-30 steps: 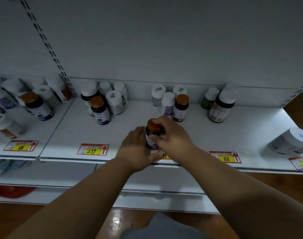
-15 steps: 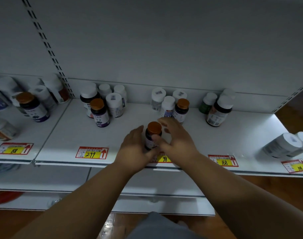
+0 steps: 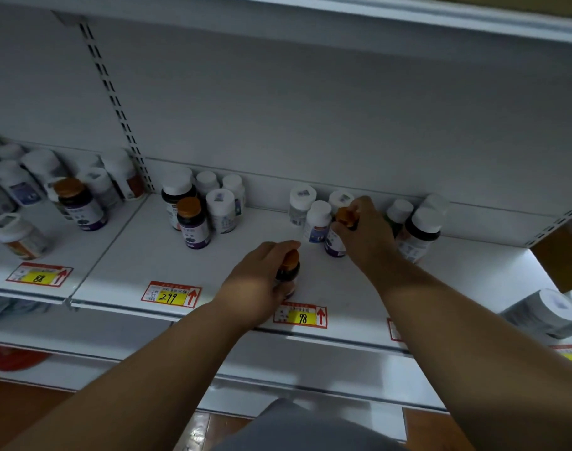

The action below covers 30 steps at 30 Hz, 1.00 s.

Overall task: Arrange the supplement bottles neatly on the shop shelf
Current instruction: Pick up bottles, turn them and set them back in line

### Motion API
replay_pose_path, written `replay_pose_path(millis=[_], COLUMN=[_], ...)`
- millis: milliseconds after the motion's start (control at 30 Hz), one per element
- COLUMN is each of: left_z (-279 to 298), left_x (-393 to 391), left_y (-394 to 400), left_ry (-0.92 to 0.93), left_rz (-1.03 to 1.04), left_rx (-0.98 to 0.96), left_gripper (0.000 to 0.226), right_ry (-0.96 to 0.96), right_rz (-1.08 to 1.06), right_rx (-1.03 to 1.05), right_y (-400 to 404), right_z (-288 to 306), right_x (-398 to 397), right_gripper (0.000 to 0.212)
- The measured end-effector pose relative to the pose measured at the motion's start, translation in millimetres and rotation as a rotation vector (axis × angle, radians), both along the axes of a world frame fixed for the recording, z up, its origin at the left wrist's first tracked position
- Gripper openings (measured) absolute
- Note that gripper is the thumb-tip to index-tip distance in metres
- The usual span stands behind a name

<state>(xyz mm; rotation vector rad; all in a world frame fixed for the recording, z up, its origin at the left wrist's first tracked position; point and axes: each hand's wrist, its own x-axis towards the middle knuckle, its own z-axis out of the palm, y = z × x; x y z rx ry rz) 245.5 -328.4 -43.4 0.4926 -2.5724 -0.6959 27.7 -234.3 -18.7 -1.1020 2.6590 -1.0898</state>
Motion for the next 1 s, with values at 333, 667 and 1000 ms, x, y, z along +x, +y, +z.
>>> replay_pose_path(millis=[333, 667, 1000], left_z=[2.9, 1.0, 15.5], left_x=[2.7, 4.7, 4.3], left_y=[-4.4, -15.8, -5.6], left_ry=[0.013, -0.030, -0.108], left_rz=[-0.033, -0.067, -0.045], left_rx=[-0.024, -0.039, -0.332], left_gripper=[0.066, 0.067, 0.062], right_ry=[-0.231, -0.079, -0.012], right_rz=[0.249, 0.306, 0.353], right_rx=[-0.037, 0.018, 0.010], right_y=[30.5, 37.0, 41.7], right_z=[-6.6, -10.9, -14.1], right_x=[54.1, 81.5, 87.8], right_gripper=[0.024, 0.040, 0.043])
